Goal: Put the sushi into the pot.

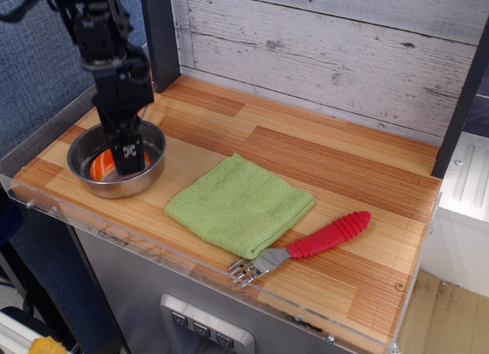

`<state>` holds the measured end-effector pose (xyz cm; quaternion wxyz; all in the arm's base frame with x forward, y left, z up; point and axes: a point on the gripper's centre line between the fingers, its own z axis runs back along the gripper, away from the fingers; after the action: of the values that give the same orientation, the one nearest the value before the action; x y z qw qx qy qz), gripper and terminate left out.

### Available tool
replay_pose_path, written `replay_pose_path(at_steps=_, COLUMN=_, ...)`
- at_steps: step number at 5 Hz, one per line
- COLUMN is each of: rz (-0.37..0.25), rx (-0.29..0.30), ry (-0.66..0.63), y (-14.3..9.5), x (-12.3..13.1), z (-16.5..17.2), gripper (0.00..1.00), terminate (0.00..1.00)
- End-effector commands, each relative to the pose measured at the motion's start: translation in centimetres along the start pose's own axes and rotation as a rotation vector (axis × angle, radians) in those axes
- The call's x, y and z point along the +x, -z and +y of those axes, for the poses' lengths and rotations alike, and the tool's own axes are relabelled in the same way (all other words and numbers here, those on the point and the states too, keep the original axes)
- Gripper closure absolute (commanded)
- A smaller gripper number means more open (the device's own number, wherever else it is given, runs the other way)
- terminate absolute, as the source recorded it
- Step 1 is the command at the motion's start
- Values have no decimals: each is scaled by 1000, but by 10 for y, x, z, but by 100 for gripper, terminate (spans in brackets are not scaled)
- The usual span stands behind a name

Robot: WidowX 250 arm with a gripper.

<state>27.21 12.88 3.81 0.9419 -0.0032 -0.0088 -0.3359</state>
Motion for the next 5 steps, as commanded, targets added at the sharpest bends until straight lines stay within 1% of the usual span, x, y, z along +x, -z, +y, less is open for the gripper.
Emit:
replay_pose_path(at_steps=1, rz=-77, rx=107, ry=49, y=-62, x=19, z=4, gripper=0, terminate=0)
replay_pose_path(at_steps=2, rz=-96, rx=125, ry=83, y=-81, x=25, z=1, gripper=0, terminate=0)
replay_pose_path(at_steps=3, rz=-109, rx=142, ry=118, y=-93, x=30, z=-3, gripper=0, terminate=0)
replay_pose_path(at_steps=4, rz=-118, rx=193, ry=132, y=-104, x=33, z=-5, gripper=0, terminate=0)
replay_pose_path(at_steps=5, rz=-118, rx=193, ry=132, y=-104, x=33, z=-5, gripper=0, terminate=0)
